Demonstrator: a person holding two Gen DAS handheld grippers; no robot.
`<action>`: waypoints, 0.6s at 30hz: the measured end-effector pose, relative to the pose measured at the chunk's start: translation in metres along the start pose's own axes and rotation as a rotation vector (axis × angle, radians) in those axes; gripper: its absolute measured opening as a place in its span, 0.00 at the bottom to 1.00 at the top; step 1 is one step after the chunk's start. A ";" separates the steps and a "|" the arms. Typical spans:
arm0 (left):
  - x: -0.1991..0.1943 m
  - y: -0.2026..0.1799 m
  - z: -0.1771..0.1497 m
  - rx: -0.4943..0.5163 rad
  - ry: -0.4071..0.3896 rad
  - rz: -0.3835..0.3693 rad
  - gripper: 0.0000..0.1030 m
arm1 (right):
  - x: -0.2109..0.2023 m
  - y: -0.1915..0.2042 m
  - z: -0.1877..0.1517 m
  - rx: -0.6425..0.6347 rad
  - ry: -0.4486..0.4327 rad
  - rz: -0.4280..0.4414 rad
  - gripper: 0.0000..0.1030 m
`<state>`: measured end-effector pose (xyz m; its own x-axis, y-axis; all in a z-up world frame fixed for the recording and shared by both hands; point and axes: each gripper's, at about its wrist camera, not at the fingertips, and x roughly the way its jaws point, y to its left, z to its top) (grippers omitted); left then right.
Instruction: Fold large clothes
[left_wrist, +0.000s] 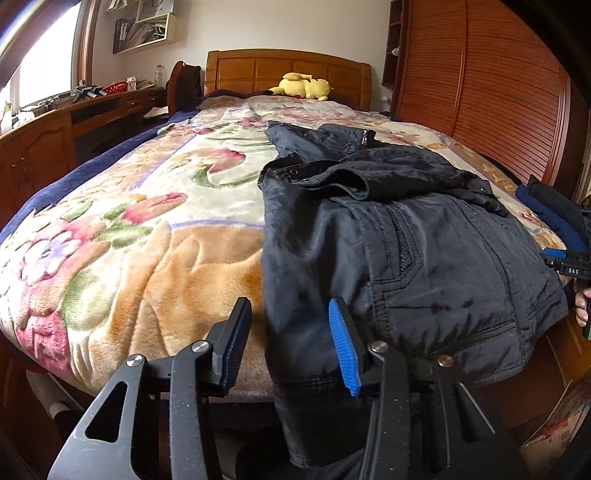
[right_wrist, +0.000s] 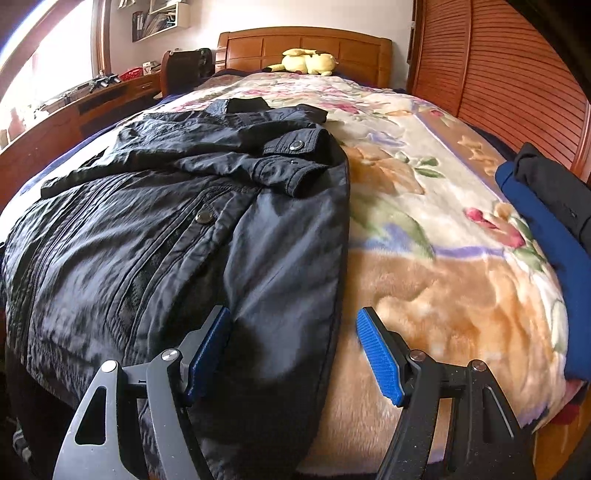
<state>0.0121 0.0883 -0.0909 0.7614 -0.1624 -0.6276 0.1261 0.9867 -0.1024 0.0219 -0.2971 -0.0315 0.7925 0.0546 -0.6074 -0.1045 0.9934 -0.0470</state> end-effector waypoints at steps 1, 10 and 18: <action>-0.001 -0.001 -0.001 0.000 0.003 -0.004 0.44 | -0.002 0.001 -0.002 -0.003 0.000 0.004 0.71; 0.000 -0.005 -0.007 -0.001 0.010 -0.032 0.32 | -0.015 0.005 -0.012 -0.013 0.003 0.026 0.70; -0.015 -0.012 0.000 0.013 -0.008 -0.031 0.08 | -0.013 0.010 -0.012 -0.028 0.001 0.119 0.28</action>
<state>-0.0010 0.0789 -0.0800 0.7618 -0.1932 -0.6183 0.1584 0.9811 -0.1114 0.0032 -0.2891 -0.0338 0.7730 0.1723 -0.6105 -0.2150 0.9766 0.0034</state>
